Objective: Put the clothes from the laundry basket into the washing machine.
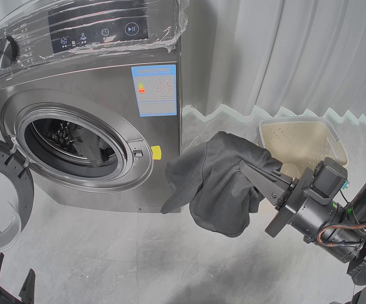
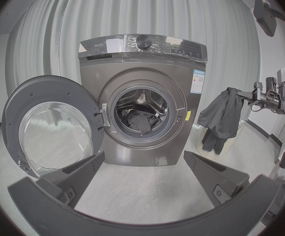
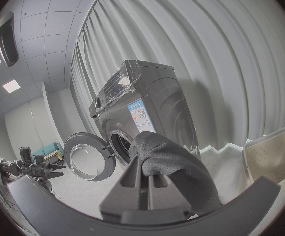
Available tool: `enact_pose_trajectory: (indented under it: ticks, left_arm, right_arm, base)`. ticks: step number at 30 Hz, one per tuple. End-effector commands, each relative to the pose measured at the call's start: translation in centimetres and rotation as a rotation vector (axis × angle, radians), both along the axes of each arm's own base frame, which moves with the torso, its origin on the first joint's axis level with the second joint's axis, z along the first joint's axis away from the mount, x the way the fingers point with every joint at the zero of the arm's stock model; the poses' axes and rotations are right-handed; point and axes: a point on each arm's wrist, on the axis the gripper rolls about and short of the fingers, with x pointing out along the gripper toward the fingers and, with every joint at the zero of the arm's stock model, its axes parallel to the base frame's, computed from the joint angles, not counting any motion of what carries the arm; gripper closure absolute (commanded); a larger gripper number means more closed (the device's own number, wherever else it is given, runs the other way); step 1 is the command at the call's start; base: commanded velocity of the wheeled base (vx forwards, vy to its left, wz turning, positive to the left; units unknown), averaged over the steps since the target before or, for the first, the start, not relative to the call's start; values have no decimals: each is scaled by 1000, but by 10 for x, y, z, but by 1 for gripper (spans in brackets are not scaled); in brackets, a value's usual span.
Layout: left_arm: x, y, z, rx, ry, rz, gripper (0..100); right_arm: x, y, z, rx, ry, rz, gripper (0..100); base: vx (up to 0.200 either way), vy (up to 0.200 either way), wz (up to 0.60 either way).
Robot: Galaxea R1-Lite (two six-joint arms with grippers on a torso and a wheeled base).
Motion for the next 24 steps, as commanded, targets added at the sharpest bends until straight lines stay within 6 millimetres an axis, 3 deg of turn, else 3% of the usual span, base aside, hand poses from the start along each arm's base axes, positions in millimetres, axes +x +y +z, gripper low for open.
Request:
enact_pose_trajectory:
  ticks: [1,9,15,24]
  left_arm:
    - [0,0,-4,-1,-2,0,0]
    - [0,0,-4,-3,-2,0,0]
    - [0,0,-4,-1,-2,0,0]
    - [0,0,-4,-1,-2,-2,0]
  right_arm:
    - [0,0,0,-2,1,0,100]
    - [4,0,-3,-13,9,-19,100]
    - [8,-1,-3,-10,25,-110,100]
    - [11,1,-3,-8,38,-140,100]
  base:
    - [-200,0,0]
    - [-200,0,0]
    - [0,0,0]
    - [0,200,0]
